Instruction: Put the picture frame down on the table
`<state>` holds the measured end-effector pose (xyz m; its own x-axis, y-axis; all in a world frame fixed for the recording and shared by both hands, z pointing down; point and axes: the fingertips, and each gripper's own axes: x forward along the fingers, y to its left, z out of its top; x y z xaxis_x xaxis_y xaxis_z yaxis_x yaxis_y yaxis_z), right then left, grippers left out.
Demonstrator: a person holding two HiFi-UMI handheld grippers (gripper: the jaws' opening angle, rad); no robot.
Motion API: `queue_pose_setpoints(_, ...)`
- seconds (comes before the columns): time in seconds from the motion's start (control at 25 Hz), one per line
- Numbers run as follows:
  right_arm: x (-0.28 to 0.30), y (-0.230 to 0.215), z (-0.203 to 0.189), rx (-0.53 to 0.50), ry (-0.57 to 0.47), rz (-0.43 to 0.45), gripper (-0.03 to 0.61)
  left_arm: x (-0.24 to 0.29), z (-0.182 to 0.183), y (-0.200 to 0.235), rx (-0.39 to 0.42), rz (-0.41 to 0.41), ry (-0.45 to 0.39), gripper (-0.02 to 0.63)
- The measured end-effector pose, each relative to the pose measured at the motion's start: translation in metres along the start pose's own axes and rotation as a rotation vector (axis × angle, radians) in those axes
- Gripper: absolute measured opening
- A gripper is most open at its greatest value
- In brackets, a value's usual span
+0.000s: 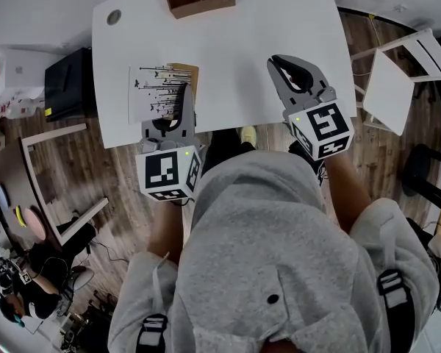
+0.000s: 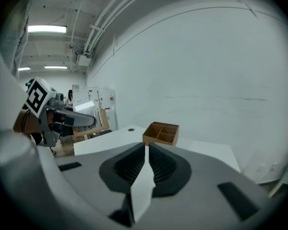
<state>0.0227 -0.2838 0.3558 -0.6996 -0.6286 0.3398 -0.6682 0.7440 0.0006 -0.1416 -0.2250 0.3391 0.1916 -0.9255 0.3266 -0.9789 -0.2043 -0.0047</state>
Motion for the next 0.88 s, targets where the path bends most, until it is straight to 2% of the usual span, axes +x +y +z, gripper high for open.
queue_pose_setpoints(0.88,0.079,-0.015,-0.013,0.045,0.095,-0.046,0.043,0.076,-0.027,0.057,-0.055,-0.051,0.095,0.084)
